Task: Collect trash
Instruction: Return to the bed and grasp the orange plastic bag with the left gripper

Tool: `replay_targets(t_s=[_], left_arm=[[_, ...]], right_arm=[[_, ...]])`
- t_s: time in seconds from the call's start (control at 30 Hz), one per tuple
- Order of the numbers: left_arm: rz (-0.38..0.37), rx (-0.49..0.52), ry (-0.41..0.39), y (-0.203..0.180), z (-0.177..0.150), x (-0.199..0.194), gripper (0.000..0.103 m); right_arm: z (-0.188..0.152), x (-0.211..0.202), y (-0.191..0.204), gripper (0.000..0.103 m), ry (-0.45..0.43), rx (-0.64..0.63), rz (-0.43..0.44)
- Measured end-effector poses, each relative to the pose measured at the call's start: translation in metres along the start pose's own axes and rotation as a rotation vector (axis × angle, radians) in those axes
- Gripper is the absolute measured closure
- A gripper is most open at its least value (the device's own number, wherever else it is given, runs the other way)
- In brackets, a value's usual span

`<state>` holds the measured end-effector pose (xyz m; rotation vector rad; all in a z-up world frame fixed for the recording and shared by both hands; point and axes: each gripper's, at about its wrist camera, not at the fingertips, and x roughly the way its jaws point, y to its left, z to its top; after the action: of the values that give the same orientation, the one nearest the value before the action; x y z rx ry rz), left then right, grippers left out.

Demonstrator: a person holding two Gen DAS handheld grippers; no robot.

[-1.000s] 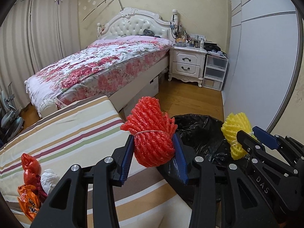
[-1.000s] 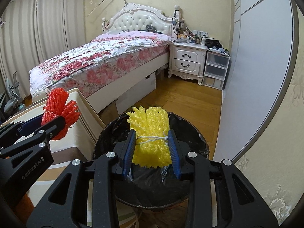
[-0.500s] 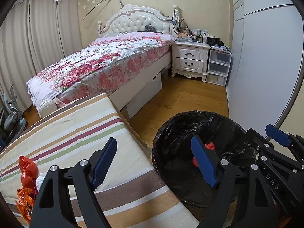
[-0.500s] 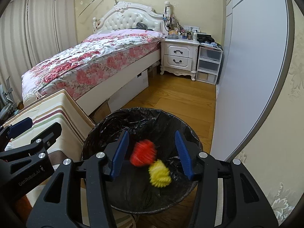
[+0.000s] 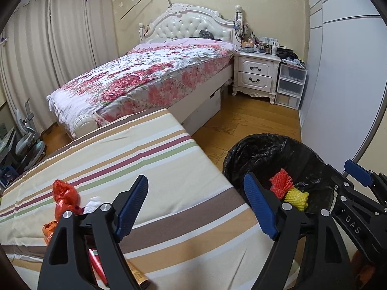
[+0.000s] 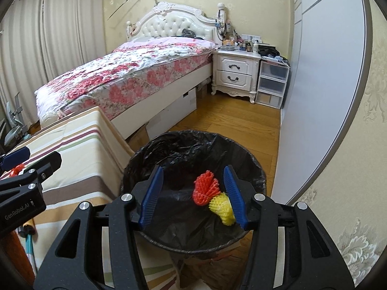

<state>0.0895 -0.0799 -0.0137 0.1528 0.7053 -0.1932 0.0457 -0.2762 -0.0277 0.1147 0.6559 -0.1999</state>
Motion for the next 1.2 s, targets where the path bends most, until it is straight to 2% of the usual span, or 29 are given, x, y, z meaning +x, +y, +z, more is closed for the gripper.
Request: replay_targets(t_s=[0.23, 0.47, 0.63, 0.83, 1.0, 1.07, 1.2], left_arm=[[0.094, -0.057, 0.009, 0.054, -0.022, -0.023, 0.024], [0.19, -0.157, 0.026, 0.117, -0.051, -0.045, 0.024], [0.234, -0.206, 0.047, 0.15, -0.07, -0.051, 0.024], [0.22, -0.255, 0.075, 0.171, -0.087, -0.049, 0.024], [0.185, -0.253, 0.097, 0.169, -0.092, -0.037, 0.024], [0.17, -0.256, 0.106, 0.17, -0.093, -0.032, 0.033], [0.117, -0.27, 0.134, 0.175, -0.099, -0.025, 0.062]], right_arm=[[-0.008, -0.015, 0.038, 0.052, 0.011, -0.054, 0.081], [-0.014, -0.023, 0.088, 0.052, 0.02, -0.126, 0.17], [-0.018, -0.028, 0.118, 0.052, 0.031, -0.162, 0.221], [-0.025, -0.031, 0.148, 0.052, 0.039, -0.215, 0.25], [-0.031, -0.033, 0.158, 0.052, 0.047, -0.238, 0.257], [-0.033, -0.033, 0.162, 0.052, 0.049, -0.245, 0.26], [-0.035, -0.033, 0.169, 0.052, 0.055, -0.261, 0.266]])
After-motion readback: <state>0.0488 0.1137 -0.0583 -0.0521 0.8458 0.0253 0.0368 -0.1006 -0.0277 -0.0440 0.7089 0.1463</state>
